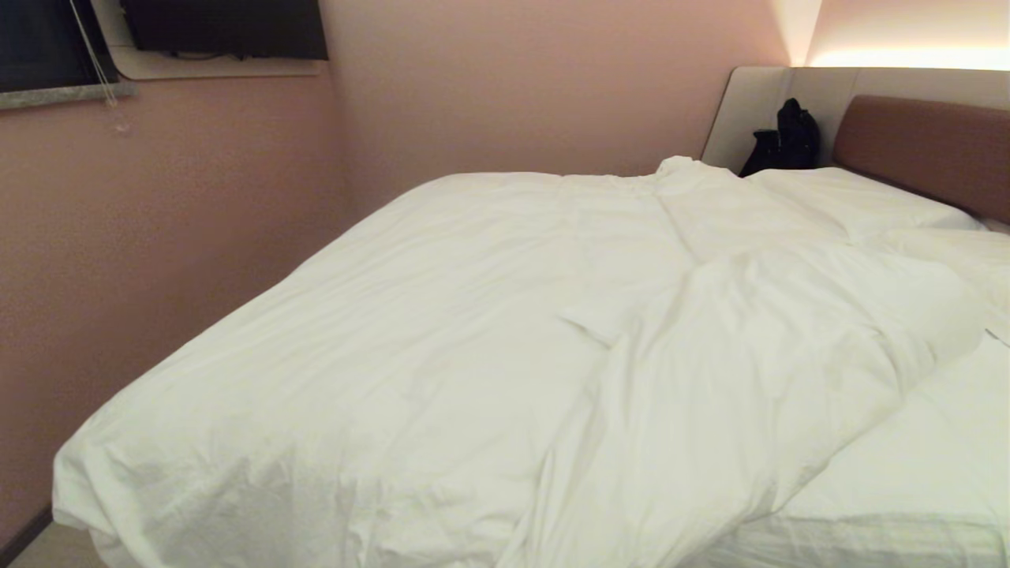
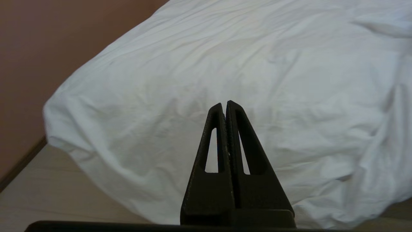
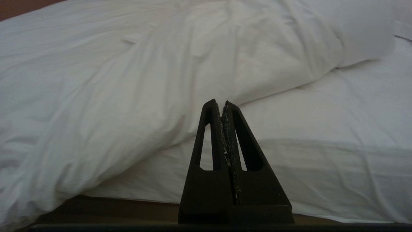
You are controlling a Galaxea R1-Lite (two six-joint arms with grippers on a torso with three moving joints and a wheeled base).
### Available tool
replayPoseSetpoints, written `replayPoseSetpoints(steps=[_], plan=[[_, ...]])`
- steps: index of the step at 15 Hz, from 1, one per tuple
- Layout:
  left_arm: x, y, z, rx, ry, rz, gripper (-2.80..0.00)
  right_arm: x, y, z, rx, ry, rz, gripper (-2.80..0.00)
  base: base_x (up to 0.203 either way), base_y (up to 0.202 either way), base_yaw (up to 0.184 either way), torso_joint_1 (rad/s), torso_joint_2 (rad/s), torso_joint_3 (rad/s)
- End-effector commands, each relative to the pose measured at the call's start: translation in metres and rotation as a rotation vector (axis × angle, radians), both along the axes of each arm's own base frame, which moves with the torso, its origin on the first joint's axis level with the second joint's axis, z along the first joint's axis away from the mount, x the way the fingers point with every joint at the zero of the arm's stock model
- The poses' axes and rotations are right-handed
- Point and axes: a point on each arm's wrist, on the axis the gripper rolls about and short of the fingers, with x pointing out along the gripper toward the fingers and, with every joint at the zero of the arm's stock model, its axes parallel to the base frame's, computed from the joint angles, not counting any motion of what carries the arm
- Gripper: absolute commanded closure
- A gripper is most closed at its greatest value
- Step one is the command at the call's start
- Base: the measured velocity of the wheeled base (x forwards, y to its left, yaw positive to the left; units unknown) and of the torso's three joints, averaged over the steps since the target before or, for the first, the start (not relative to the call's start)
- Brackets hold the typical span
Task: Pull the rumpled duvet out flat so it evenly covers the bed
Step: Hold the folded corner of the quilt
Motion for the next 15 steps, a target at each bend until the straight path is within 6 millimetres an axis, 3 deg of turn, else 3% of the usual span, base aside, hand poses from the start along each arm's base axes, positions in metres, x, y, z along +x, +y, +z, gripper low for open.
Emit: replayPoseSetpoints(steps=[1,15], plan=[[0.0000,0.0000,0.0001,-0.002,-0.001,0.001,0.00,0.0000,0.0000,0.0001,0.000,0.000,0.000,0.00,0.000,-0.195,0.000,0.000,0.00,0.002],[0.0000,0.0000,0.0001,0.000,-0.001,0.001,0.00,0.0000,0.0000,0.0001,0.000,0.000,0.000,0.00,0.000,-0.194,0.001,0.003,0.00,0.002]])
